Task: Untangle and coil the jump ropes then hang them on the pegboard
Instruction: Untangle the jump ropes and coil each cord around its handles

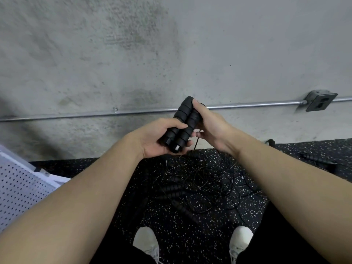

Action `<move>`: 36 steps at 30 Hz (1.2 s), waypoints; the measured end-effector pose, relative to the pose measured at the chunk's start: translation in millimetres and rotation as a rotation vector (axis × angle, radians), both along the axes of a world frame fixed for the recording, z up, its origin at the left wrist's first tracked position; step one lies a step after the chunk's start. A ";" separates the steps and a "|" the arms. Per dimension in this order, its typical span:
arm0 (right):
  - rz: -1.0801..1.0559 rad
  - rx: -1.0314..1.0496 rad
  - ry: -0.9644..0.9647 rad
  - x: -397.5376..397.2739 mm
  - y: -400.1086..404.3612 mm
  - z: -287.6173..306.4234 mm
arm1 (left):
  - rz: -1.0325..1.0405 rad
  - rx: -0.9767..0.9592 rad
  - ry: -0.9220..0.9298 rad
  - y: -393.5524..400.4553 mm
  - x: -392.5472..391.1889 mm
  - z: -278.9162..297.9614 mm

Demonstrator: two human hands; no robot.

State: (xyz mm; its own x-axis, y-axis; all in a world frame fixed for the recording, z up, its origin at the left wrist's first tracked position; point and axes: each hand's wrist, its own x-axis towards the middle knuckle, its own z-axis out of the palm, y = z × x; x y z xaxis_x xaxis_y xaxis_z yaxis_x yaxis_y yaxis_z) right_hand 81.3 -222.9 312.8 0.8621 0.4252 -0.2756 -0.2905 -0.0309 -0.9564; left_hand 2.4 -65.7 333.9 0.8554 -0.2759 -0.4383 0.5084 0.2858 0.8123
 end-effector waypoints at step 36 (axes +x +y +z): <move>0.037 -0.496 -0.314 34.8 -62.9 -1.7 | -0.127 0.707 -0.292 28.6 16.0 -11.8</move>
State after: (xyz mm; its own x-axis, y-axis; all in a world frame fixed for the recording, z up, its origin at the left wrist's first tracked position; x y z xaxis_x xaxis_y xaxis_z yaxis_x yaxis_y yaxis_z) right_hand 116.1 -285.8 311.1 0.9218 0.3417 -0.1830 0.0140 -0.5013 -0.8651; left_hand 18.4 -37.1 322.1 0.9439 -0.1176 -0.3086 0.2403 -0.3968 0.8859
